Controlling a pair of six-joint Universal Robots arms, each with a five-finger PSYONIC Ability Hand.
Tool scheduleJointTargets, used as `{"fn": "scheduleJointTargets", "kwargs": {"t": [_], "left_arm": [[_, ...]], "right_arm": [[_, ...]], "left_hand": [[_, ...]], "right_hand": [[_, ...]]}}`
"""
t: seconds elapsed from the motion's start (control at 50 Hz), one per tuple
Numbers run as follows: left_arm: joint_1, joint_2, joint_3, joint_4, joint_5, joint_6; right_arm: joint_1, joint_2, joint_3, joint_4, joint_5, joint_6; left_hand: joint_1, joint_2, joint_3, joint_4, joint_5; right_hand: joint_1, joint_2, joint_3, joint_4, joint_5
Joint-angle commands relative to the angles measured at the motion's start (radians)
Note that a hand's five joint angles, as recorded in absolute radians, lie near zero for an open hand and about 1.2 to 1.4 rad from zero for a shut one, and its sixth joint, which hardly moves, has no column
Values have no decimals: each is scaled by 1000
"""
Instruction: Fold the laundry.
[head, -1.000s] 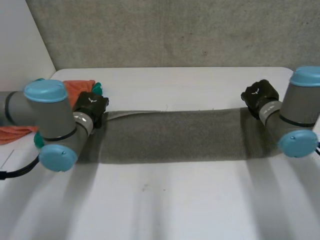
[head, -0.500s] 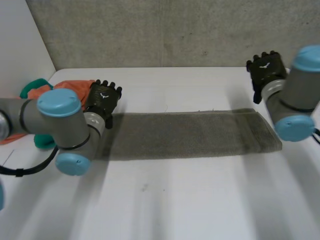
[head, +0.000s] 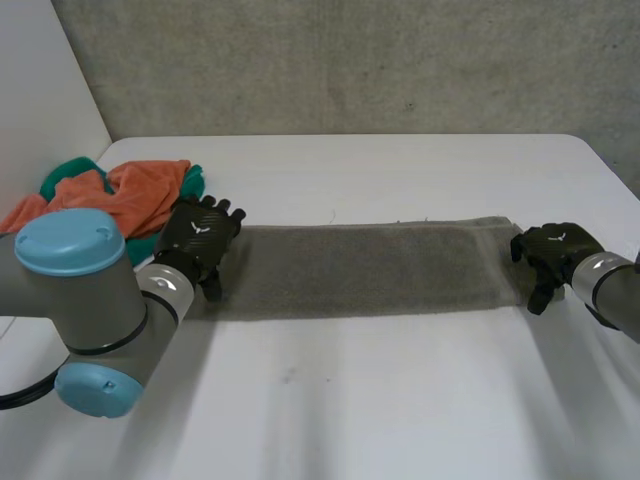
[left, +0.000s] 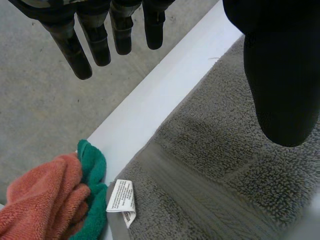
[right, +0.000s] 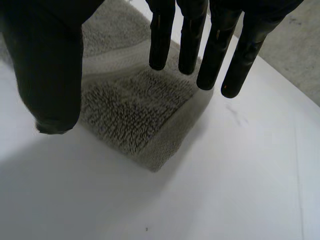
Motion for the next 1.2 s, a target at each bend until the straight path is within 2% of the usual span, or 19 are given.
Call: {"fn": "scheduleJointTargets", "kwargs": {"t": [0.02,0.04,0.06,0.24,0.34,0.44,0.52,0.58,0.6,0.64,0.78,0.8,0.88,0.96,1.08,1.1,1.12,1.16,1.2], "left_arm": [[0,-13,-1,-1,-1,-7],[0,-13,-3,-1,-1,-7],[0,-13,-3,-1,-1,-7],[6,-5,-4,-1,-1,-7],[9,5,-12,-6,-3,-5],[14,33,-32,-10,-3,-7],[12,48,-41,-10,-1,-5],[12,56,-41,-10,-1,-5],[14,62,-41,-10,-1,-5],[14,70,-40,-10,-1,-7],[34,119,-56,-10,-3,-15],[37,123,-58,-10,-3,-18],[47,139,-69,-10,-3,-30],[51,139,-76,-10,-1,-34],[38,127,-70,-9,-1,-35],[35,125,-67,-9,-1,-35],[32,125,-63,-9,-1,-36],[26,125,-56,-7,-1,-36],[0,122,-43,-4,-1,-36]], "right_arm": [[-5,93,-43,-45,-3,-10],[-8,95,-45,-53,-3,-8],[-16,95,-46,-74,6,-10],[-100,58,-26,-96,6,-11],[-204,21,-15,-93,9,-39],[-328,-8,-26,-87,21,-205],[-352,-31,-32,-105,0,-284],[-297,-55,-48,-134,-17,-260],[-216,-81,-58,-168,-35,-217],[-133,-104,-66,-203,-55,-166],[145,-126,-109,-239,-127,-102],[230,-117,-127,-237,-144,-100],[410,-76,-149,-239,-182,-105],[532,7,-167,-240,-207,-108],[618,127,-213,-226,-209,-102],[621,135,-213,-225,-207,-102],[622,138,-213,-217,-198,-105],[621,135,-212,-205,-187,-103],[619,120,-206,-171,-141,-80]], "left_hand": [[-18,-27,-34,-29,-47],[-18,-27,-34,-29,-47],[-18,-27,-34,-29,-47],[-18,-27,-34,-29,-47],[-18,-27,-34,-29,-47],[-18,-27,-34,-29,-47],[-18,-27,-34,-29,-47],[-18,-27,-34,-29,-47],[-18,-27,-34,-29,-47],[-18,-27,-34,-29,-47],[-18,-27,-34,-29,-47],[-18,-27,-34,-29,-47],[-18,-27,-34,-29,-47],[-18,-27,-34,-29,-47],[-18,-27,-34,-29,-47],[-18,-27,-34,-29,-47],[-18,-27,-34,-29,-47],[-18,-27,-34,-29,-47],[-18,-27,-34,-29,-47]], "right_hand": [[770,714,702,702,718],[949,893,881,881,898],[1000,944,931,931,948],[1000,944,932,932,948],[1000,944,932,932,948],[1000,944,932,932,948],[1000,944,932,932,948],[1000,944,932,932,948],[1000,944,932,932,948],[1000,944,932,932,948],[1000,944,932,932,948],[1000,944,932,932,948],[1000,944,932,932,948],[1000,944,932,932,948],[1000,944,932,932,948],[835,779,767,767,784],[302,246,234,233,250],[-222,-278,-290,-290,-273],[-222,-278,-290,-290,-273]]}}
